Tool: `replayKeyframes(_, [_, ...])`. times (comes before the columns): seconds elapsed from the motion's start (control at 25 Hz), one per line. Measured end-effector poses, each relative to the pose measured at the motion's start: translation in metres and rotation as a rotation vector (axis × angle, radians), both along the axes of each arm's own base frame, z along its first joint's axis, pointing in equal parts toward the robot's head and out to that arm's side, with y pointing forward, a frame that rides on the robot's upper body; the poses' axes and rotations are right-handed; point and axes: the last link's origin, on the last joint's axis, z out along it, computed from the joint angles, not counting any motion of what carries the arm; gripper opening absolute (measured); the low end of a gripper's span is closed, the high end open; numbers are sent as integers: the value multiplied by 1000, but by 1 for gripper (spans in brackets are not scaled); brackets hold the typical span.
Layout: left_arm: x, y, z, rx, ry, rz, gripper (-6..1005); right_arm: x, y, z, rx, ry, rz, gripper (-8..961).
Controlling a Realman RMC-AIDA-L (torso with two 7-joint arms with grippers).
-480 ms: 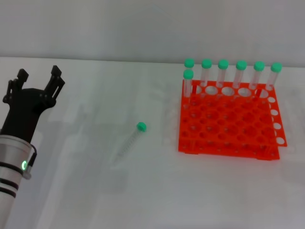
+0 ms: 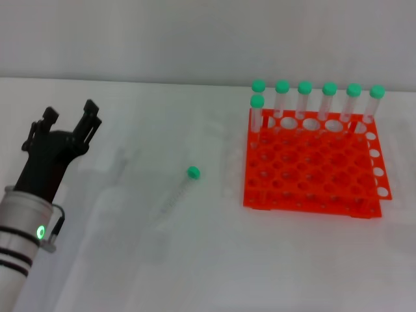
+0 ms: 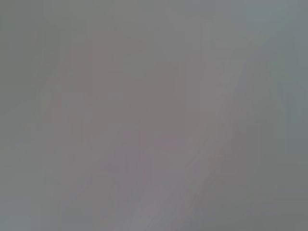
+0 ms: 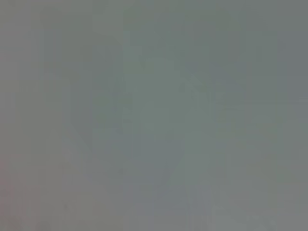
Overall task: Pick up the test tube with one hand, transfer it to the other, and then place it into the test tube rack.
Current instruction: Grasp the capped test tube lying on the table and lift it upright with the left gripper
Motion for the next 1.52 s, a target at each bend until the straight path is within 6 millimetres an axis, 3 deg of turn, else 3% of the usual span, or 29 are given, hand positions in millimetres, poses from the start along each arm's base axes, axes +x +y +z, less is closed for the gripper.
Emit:
replayKeyframes(0.2, [-6, 30, 18, -107, -107, 5, 888, 3, -7, 1, 7, 0, 1, 872])
replayKeyframes(0.36, [-6, 66, 45, -345, -208, -17, 888, 3, -8, 0, 7, 2, 2, 872])
replayKeyframes(0.52, [7, 93, 73, -571, -284, 1, 888, 3, -7, 0, 7, 2, 2, 871])
replayKeyframes(0.76, [42, 117, 94, -838, -113, 11, 888, 1, -5, 0, 7, 1, 7, 871])
replayKeyframes(0.88, [57, 128, 104, -958, 10, 108, 888, 1, -5, 0, 5, 1, 6, 871])
replayKeyframes(1.16, [88, 137, 98, -1156, 124, 346, 888, -1, -2, 1, 11, 3, 10, 871])
replayKeyframes(1.52, [127, 131, 48, -1330, 328, 416, 889, -4, 3, 3, 18, 5, 19, 871])
